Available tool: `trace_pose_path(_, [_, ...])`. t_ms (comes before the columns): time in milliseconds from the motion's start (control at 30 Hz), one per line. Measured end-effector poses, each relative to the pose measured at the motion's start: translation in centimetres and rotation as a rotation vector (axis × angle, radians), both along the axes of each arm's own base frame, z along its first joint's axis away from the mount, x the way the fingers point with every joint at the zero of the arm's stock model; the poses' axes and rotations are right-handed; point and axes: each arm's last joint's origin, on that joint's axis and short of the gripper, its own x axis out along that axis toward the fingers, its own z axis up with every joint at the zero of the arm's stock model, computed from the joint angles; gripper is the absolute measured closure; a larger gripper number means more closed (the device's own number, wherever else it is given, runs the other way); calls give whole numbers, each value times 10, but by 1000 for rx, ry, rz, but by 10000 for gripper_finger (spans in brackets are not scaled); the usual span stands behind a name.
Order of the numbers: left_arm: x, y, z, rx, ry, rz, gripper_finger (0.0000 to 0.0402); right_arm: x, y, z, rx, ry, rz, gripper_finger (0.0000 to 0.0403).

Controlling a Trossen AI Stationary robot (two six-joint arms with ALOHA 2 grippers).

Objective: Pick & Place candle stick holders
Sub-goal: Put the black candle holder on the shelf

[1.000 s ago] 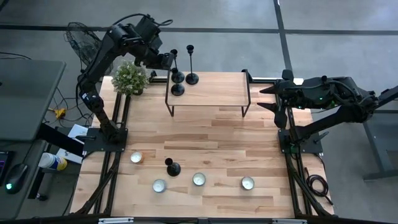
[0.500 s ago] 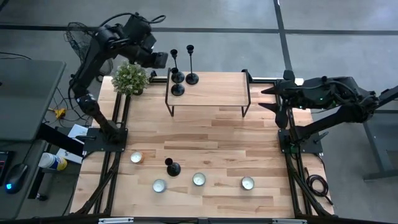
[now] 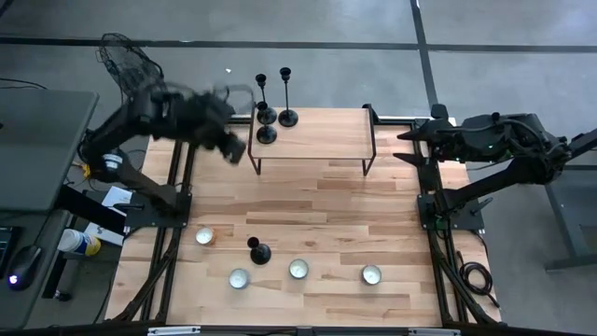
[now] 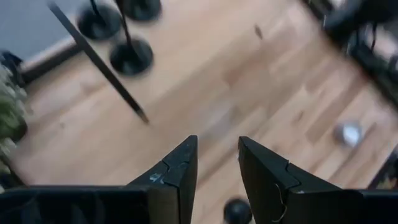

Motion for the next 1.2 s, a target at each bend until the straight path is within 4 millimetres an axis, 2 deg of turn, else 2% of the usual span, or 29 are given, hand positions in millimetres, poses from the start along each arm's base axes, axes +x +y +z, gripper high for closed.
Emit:
trace_pose_path(167, [-2,-38,-35,-38,108,-88,289,-1,0,-2,-5,25,1,195])
trace_pose_path(433, [-22,-91,-82,-63,202,-106,289,-2,0,-4,-5,46,3,195])
trace_pose_path(700, [-27,-149,-140,-41,255,-313,289,-3,0,-5,-13,67,7,195])
trace_pose_path(867, [-22,-170,-177,-58,164,-377,289,-3,0,-6,-19,73,10,195])
trace_pose_path(1033, [-13,-178,-212,-66,93,-466,289,-3,0,-5,-29,76,17,195])
trace_pose_path(1200, [-11,-179,-235,-67,52,-494,289,-3,0,-5,-25,77,24,195])
